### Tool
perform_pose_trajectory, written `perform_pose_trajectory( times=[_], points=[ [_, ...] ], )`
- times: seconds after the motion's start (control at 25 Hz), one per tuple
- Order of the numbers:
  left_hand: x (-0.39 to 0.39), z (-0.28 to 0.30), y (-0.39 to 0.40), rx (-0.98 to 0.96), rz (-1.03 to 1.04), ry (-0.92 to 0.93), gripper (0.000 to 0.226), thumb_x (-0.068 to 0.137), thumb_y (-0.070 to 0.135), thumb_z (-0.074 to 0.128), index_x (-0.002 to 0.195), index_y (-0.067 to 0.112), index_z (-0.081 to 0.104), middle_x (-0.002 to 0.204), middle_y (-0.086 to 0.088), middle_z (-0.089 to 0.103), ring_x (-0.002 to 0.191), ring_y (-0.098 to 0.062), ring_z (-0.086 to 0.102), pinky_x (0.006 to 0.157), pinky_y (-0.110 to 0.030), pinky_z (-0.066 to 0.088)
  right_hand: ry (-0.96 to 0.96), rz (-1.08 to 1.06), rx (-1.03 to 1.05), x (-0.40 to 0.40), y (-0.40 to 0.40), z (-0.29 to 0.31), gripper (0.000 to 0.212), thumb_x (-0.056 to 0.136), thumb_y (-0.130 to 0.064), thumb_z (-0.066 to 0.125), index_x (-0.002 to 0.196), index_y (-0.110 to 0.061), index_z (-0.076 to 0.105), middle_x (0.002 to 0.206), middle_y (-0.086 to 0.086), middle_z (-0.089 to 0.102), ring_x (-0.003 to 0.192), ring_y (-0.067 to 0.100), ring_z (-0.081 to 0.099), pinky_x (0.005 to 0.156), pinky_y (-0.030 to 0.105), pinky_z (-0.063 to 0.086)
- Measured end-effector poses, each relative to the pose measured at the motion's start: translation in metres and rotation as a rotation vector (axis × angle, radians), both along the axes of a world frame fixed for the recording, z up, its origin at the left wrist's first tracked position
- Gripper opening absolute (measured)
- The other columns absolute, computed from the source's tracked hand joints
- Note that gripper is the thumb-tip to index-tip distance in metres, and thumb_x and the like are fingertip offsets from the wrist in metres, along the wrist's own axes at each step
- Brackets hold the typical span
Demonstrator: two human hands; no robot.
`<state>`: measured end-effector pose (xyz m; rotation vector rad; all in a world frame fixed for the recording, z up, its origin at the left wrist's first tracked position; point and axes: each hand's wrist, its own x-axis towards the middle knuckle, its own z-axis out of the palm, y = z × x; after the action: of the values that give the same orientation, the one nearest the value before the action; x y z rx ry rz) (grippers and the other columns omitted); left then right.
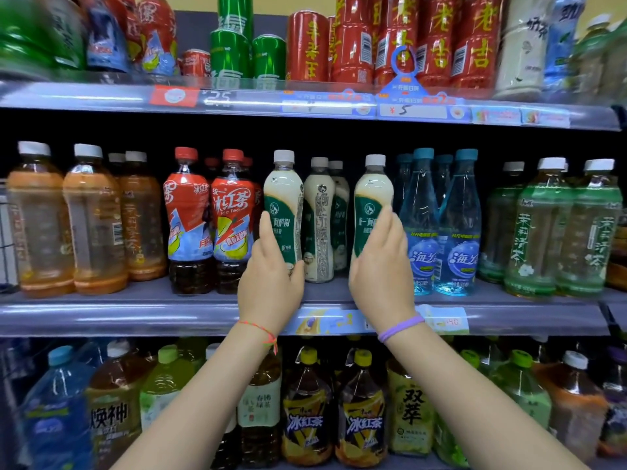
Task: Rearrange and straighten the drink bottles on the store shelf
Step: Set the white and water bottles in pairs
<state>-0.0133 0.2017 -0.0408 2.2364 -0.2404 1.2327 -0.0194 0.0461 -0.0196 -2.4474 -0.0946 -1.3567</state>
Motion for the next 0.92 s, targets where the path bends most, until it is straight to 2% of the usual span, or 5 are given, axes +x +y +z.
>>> perform_pose_trajectory(
  times=[0.12, 0.28, 0.36, 0.76, 0.92],
  points=[
    [0.004, -0.008, -0.002, -0.007, -0.035, -0.054, 0.085, 0.094, 0.022, 0.062, 0.156, 0.005, 0.006, 0.141, -0.022, 0.046, 0.120, -0.035, 0.054, 0.090, -0.038, 0.048, -0.128, 0.210, -0.220, -0.003, 0.017, 0.001, 0.051, 0.085, -0.002, 0.041, 0.136, -0.001, 0.046, 0.119, 0.019, 0.053, 0.106, 0.036, 0.053, 0.084, 0.040, 0.047],
    [0.008, -0.016, -0.003, -0.027, -0.009, -0.114, 0.080, 0.095, 0.022, 0.060, 0.155, 0.001, 0.012, 0.143, -0.023, 0.044, 0.127, -0.036, 0.049, 0.101, -0.039, 0.044, 0.520, 0.328, 0.149, 0.012, 0.037, 0.015, 0.060, 0.094, -0.007, 0.046, 0.148, -0.004, 0.018, 0.131, 0.023, 0.047, 0.104, 0.034, 0.053, 0.078, 0.036, 0.038],
    [0.008, -0.019, -0.004, -0.029, -0.005, -0.139, 0.078, 0.096, 0.021, 0.060, 0.154, -0.001, 0.014, 0.145, -0.023, 0.042, 0.130, -0.035, 0.046, 0.104, -0.038, 0.042, 0.630, 0.313, 0.286, 0.019, 0.040, 0.022, 0.051, 0.096, -0.007, 0.044, 0.142, 0.000, 0.023, 0.131, 0.024, 0.052, 0.098, 0.029, 0.050, 0.075, 0.033, 0.035],
    [0.008, -0.017, -0.004, -0.013, 0.012, -0.113, 0.077, 0.096, 0.023, 0.060, 0.153, -0.003, 0.016, 0.146, -0.025, 0.042, 0.129, -0.037, 0.049, 0.102, -0.041, 0.046, 0.658, 0.461, 0.168, 0.020, 0.042, 0.020, 0.062, 0.097, -0.006, 0.040, 0.156, -0.011, 0.020, 0.156, 0.013, 0.035, 0.142, 0.029, 0.035, 0.113, 0.036, 0.032],
    [0.008, -0.011, -0.003, -0.048, -0.032, -0.047, 0.079, 0.095, 0.025, 0.061, 0.155, 0.003, 0.013, 0.150, -0.022, 0.038, 0.131, -0.035, 0.048, 0.100, -0.039, 0.046, 0.590, 0.457, 0.178, 0.015, 0.033, 0.017, 0.059, 0.096, -0.007, 0.040, 0.153, -0.015, 0.029, 0.152, 0.010, 0.042, 0.137, 0.027, 0.041, 0.109, 0.034, 0.036]
  ],
)
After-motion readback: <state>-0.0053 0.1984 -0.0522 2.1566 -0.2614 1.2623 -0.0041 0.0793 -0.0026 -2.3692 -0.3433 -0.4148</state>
